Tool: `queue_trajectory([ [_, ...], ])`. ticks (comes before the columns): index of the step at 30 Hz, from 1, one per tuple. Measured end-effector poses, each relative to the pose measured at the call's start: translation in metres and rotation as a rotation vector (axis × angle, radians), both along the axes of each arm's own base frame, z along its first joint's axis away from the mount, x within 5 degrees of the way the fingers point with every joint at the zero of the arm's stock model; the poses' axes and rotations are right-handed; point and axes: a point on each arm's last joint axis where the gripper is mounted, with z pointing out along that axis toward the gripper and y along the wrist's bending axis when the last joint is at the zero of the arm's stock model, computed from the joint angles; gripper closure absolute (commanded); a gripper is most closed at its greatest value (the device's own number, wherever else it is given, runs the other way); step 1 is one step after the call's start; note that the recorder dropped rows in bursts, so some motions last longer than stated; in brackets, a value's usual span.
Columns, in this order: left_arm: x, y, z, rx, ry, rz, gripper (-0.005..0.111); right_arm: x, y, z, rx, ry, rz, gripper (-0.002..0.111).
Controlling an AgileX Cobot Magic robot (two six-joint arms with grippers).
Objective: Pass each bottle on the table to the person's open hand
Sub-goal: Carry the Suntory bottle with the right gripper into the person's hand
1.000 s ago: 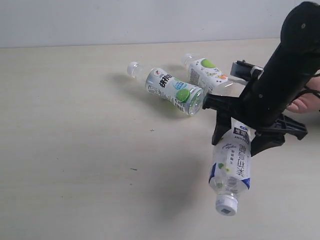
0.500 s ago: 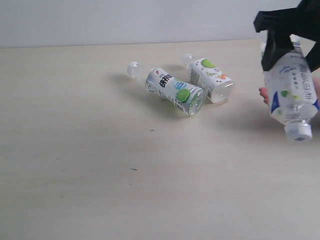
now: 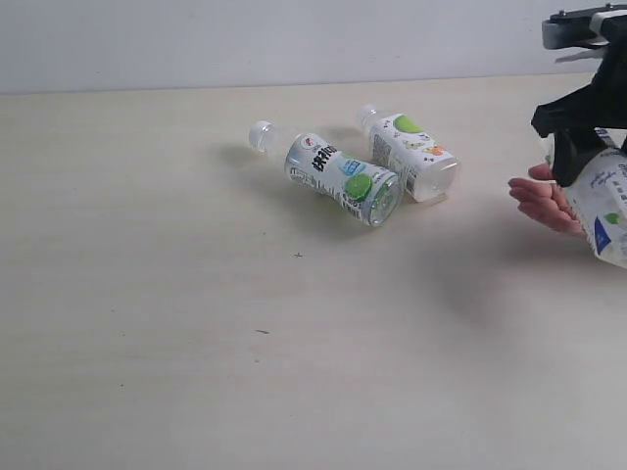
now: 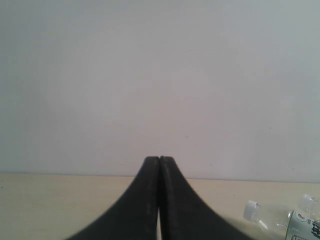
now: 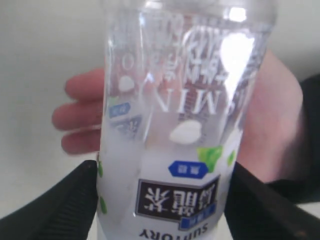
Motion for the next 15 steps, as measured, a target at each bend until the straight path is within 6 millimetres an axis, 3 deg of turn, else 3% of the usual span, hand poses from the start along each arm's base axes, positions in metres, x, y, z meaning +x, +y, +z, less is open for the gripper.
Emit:
queue_trajectory([
  [8, 0.000, 0.000, 0.000, 0.000, 0.000, 0.000, 0.107, 0.021, 0.003, -0.026, -0.004, -0.071, 0.016, 0.108],
  [15, 0.000, 0.000, 0.000, 0.000, 0.000, 0.000, 0.107, 0.024, 0.003, -0.031, -0.010, -0.075, 0.021, 0.103],
])
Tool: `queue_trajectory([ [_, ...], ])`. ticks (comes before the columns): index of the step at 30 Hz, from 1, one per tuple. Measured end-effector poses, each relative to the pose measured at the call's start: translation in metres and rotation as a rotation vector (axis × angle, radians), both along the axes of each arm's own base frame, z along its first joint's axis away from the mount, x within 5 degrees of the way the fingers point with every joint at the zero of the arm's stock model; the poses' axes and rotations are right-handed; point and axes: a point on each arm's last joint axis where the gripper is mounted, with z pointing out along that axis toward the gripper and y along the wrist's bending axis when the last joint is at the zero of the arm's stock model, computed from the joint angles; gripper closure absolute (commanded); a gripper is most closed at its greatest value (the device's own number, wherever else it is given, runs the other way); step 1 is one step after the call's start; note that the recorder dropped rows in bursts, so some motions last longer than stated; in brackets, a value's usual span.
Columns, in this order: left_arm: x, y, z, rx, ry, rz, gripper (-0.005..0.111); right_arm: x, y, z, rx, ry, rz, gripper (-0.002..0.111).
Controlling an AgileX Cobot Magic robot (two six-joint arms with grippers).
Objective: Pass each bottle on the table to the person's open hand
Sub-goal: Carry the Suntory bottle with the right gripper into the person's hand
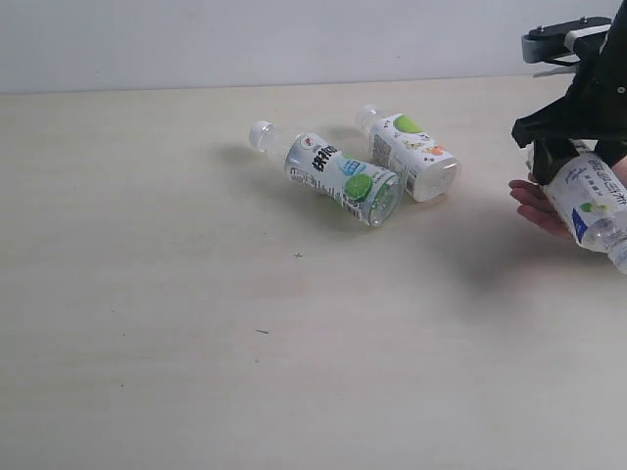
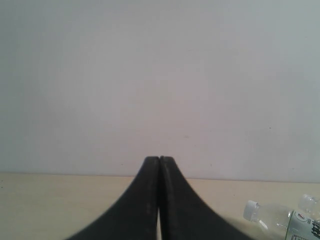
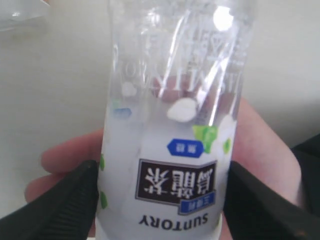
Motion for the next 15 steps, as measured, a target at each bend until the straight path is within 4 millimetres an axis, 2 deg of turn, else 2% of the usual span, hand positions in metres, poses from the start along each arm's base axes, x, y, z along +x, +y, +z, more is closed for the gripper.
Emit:
queue_trajectory([
  [3, 0.0000, 0.0000, 0.0000, 0.000, 0.000, 0.000, 0.107, 0.0002, -0.0001, -0.0008, -0.002, 0.002, 0.001, 0.089],
  [8, 0.0000, 0.0000, 0.0000, 0.000, 0.000, 0.000, 0.107, 0.0004, -0.0001, -0.0008, -0.002, 0.000, 0.001, 0.049],
  [11, 0.0000, 0.0000, 0.0000, 0.000, 0.000, 0.000, 0.107, 0.0006, -0.0001, -0.0007, -0.002, -0.002, 0.002, 0.030],
  [15, 0.0000, 0.0000, 0.0000, 0.000, 0.000, 0.000, 0.107, 0.0010, -0.0006, -0.0013, -0.009, -0.004, 0.005, 0.023],
])
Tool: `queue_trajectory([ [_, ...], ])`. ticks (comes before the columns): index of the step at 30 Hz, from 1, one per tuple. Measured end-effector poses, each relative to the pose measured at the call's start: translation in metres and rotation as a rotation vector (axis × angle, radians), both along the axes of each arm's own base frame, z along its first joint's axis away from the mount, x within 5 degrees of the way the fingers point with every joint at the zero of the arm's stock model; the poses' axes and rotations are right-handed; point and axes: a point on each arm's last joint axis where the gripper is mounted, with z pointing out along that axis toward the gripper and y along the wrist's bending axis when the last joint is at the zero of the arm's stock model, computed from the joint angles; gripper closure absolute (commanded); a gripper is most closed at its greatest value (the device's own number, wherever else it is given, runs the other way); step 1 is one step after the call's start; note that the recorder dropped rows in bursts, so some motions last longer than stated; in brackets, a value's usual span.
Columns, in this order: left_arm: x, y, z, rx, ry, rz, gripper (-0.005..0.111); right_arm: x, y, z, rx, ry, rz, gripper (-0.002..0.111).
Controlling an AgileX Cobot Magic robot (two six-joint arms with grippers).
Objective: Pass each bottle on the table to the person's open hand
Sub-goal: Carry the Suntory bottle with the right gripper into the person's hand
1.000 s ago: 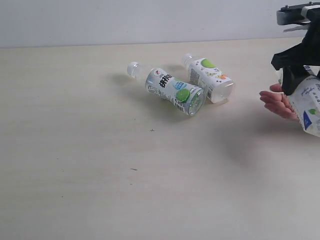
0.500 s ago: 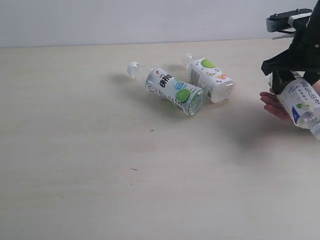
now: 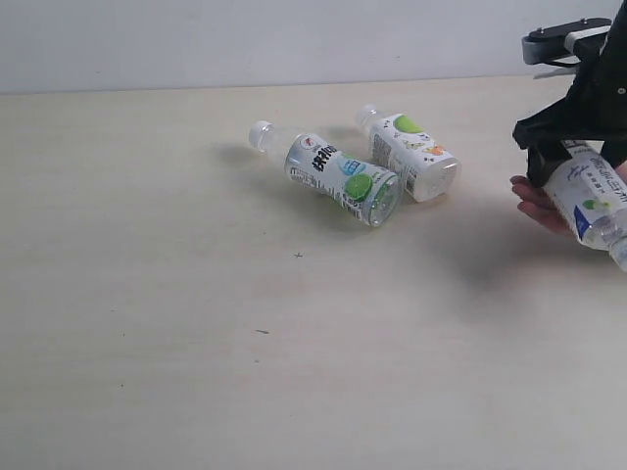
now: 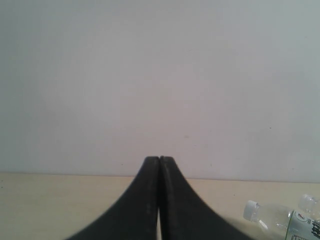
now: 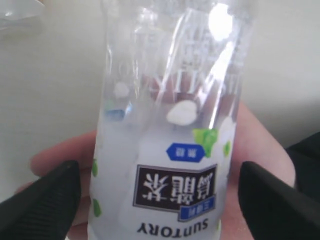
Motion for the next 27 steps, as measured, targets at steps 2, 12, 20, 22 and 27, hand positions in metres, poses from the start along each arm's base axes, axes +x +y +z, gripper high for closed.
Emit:
queue_trajectory([
  [2, 0.000, 0.000, 0.000, 0.000, 0.000, 0.000, 0.107, 0.000, 0.000, 0.000, 0.000, -0.002, 0.000, 0.023],
  [12, 0.000, 0.000, 0.000, 0.000, 0.000, 0.000, 0.107, -0.003, 0.000, 0.013, 0.013, -0.036, -0.002, 0.023],
  [20, 0.000, 0.000, 0.000, 0.000, 0.000, 0.000, 0.107, -0.032, -0.004, 0.089, 0.083, -0.230, -0.012, 0.030],
  [22, 0.000, 0.000, 0.000, 0.000, 0.000, 0.000, 0.107, -0.044, -0.005, 0.109, 0.109, -0.285, -0.014, 0.034],
  [27, 0.000, 0.000, 0.000, 0.000, 0.000, 0.000, 0.107, -0.085, -0.005, 0.164, 0.225, -0.424, 0.011, 0.068],
])
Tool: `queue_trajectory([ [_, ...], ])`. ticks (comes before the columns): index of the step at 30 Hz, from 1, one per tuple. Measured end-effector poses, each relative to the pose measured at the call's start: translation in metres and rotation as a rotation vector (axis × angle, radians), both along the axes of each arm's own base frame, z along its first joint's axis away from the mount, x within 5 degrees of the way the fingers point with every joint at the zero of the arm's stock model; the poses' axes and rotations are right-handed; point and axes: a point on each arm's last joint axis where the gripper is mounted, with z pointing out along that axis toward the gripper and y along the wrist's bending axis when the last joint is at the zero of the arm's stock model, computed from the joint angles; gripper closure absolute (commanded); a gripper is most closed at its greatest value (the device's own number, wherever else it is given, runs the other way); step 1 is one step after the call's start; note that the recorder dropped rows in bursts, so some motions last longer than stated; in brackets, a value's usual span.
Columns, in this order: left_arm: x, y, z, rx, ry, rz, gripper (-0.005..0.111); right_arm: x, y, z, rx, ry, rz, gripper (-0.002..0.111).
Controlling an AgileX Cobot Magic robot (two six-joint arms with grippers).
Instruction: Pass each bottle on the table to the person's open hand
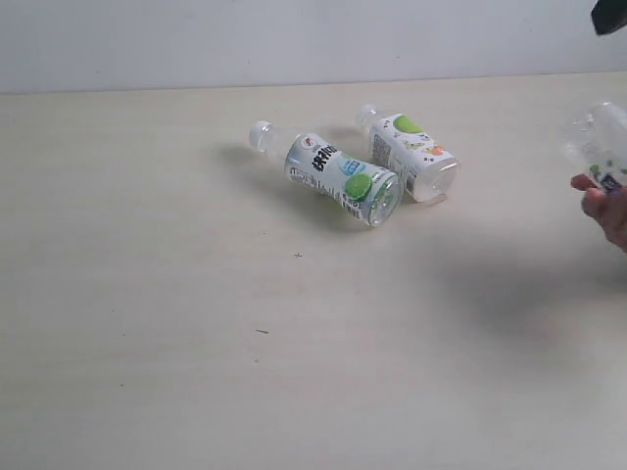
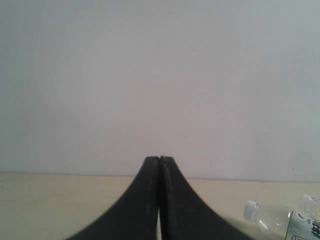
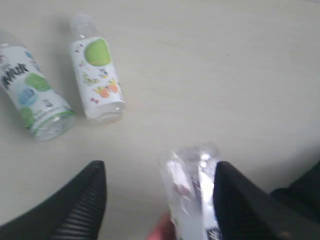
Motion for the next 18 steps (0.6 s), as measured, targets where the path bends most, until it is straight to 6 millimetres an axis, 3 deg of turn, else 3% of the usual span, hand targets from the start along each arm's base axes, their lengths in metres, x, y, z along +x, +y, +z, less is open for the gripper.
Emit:
queue_trajectory([
  [1, 0.000, 0.000, 0.000, 0.000, 0.000, 0.000, 0.107, -0.009, 0.001, 0.009, 0.033, -0.020, 0.005, 0.082],
  [4, 0.000, 0.000, 0.000, 0.000, 0.000, 0.000, 0.107, -0.042, 0.004, 0.035, 0.141, -0.089, 0.075, 0.106],
  [6, 0.000, 0.000, 0.000, 0.000, 0.000, 0.000, 0.107, -0.064, 0.006, 0.042, 0.188, -0.130, 0.138, 0.108],
  [12, 0.000, 0.000, 0.000, 0.000, 0.000, 0.000, 0.107, -0.107, -0.001, 0.044, 0.239, -0.312, 0.156, 0.108],
  [18, 0.000, 0.000, 0.000, 0.000, 0.000, 0.000, 0.107, -0.130, -0.006, 0.030, 0.265, -0.506, 0.170, 0.108],
])
